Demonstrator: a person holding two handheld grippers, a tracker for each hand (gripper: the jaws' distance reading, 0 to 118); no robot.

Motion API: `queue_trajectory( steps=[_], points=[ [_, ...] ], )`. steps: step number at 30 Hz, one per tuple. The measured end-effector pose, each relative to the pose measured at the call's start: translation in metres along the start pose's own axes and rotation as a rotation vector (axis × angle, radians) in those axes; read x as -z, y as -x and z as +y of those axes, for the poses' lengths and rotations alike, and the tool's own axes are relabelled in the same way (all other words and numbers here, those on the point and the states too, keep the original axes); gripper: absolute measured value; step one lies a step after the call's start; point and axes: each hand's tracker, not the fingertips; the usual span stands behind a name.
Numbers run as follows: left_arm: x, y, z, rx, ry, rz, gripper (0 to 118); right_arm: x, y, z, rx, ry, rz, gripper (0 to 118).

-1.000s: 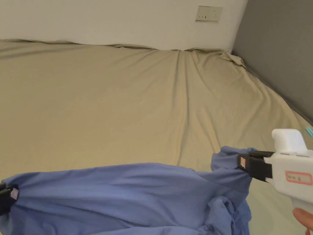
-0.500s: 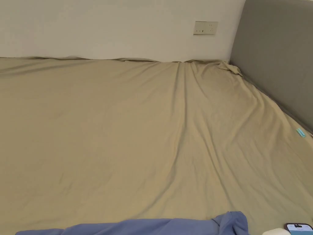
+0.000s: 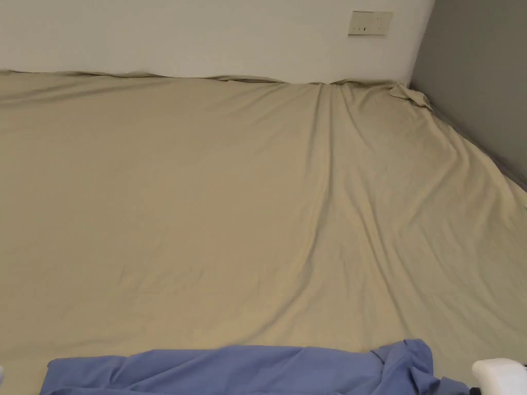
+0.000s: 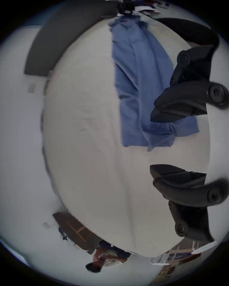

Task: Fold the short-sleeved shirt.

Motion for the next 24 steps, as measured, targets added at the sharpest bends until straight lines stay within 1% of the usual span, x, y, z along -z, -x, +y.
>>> queue_trajectory(
  steps=[1,2,3,5,6,7,8,9,10,11,12,13,14,16,17,20,22,24],
  points=[
    [-0.025,0.001,0.006,-0.013,-0.066,0.026,66,-0.017,0.004,0.005,0.025,-0.052,0.004,96],
    [-0.046,0.002,0.012,-0.021,-0.131,0.041,76,-0.032,0.008,0.009,0.046,-0.109,0.01,96],
    [-0.069,0.001,0.018,0.005,-0.221,0.028,77,-0.049,0.013,0.015,0.055,-0.174,0.022,96],
    [-0.113,-0.003,0.031,-0.001,-0.341,0.048,77,-0.08,0.026,0.027,0.067,-0.292,0.032,96],
    [-0.135,-0.005,0.035,0.01,-0.404,0.056,76,-0.093,0.032,0.032,0.061,-0.346,0.027,95],
    [-0.152,-0.01,0.036,0.023,-0.468,0.081,64,-0.104,0.037,0.034,0.045,-0.392,0.024,89],
    [-0.168,-0.015,0.036,0.045,-0.513,0.128,11,-0.115,0.044,0.035,0.004,-0.438,0.027,58],
    [-0.18,-0.021,0.038,0.068,-0.529,0.163,0,-0.122,0.051,0.036,-0.048,-0.466,0.008,16],
    [-0.185,-0.022,0.038,0.039,-0.596,0.188,0,-0.124,0.054,0.037,-0.066,-0.465,-0.006,3],
    [-0.197,-0.018,0.042,0.042,-0.579,0.163,0,-0.125,0.057,0.034,-0.039,-0.486,-0.026,3],
    [-0.202,-0.012,0.049,0.045,-0.539,0.09,0,-0.125,0.056,0.034,-0.052,-0.464,0.018,3],
    [-0.204,-0.014,0.05,0.025,-0.549,0.09,0,-0.123,0.057,0.035,-0.063,-0.428,0.06,3],
    [-0.206,-0.013,0.049,0.024,-0.561,0.08,0,-0.122,0.058,0.033,-0.055,-0.435,0.056,3],
    [-0.208,-0.007,0.054,0.008,-0.526,-0.002,0,-0.12,0.059,0.029,-0.058,-0.433,0.071,3],
    [-0.199,-0.008,0.044,-0.008,-0.517,-0.058,0,-0.119,0.058,0.028,-0.055,-0.423,0.082,3],
    [-0.183,0.009,0.043,-0.052,-0.419,-0.244,0,-0.112,0.059,0.026,-0.031,-0.392,0.13,3],
    [-0.158,0.025,0.029,-0.116,-0.35,-0.383,0,-0.106,0.06,0.025,-0.023,-0.368,0.15,3],
    [-0.132,0.045,0.024,-0.206,-0.27,-0.441,0,-0.097,0.062,0.024,-0.025,-0.337,0.155,3]
  ],
)
